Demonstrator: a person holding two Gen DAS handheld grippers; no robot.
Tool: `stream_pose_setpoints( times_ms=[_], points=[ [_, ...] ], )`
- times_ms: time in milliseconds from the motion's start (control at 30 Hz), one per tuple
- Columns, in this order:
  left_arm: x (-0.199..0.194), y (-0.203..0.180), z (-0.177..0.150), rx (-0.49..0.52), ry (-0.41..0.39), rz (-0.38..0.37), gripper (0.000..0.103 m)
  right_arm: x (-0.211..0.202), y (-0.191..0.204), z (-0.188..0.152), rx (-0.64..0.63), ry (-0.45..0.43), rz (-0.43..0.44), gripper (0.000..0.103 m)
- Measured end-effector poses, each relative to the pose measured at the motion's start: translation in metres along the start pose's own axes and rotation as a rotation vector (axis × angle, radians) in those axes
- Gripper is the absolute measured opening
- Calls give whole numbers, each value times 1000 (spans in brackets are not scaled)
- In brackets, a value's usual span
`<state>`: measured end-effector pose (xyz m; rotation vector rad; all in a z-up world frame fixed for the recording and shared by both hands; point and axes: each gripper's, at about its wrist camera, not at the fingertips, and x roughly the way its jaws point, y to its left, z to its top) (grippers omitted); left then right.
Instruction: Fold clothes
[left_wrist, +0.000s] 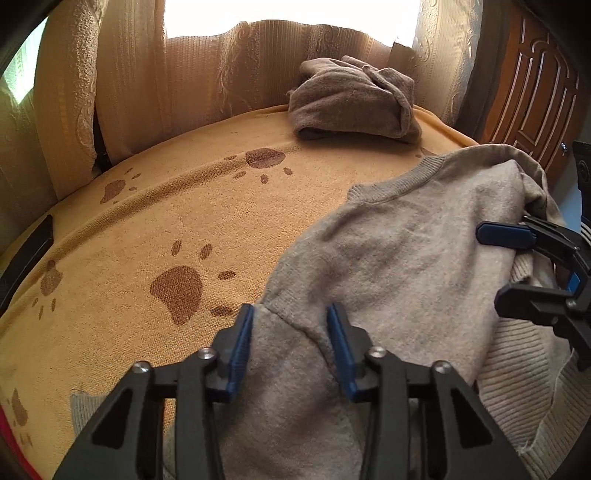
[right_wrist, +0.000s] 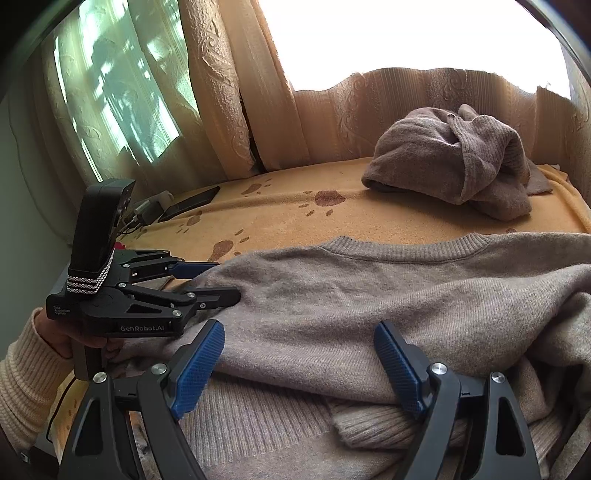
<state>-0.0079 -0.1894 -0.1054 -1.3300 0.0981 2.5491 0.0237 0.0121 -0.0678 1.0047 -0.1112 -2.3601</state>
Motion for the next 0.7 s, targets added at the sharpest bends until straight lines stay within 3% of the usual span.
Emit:
stream_pose_setpoints(
  times_ms=[200,500,533,700],
  points=[
    [-10,-6,-5,-57,-31,16,15,-16,-8,2,34,-64,-3,85],
    [-72,-23,-17,-120,-261,35,14,-41,-20,5,85,-160,-7,85],
    [-75,-21,-18,-127,-269,33,14,-46,-24,6,92,-172,-22,85],
    [-90,-20,-21,-137,-304,16,14,-99,-75,25,143,-240,-266,88]
  ],
)
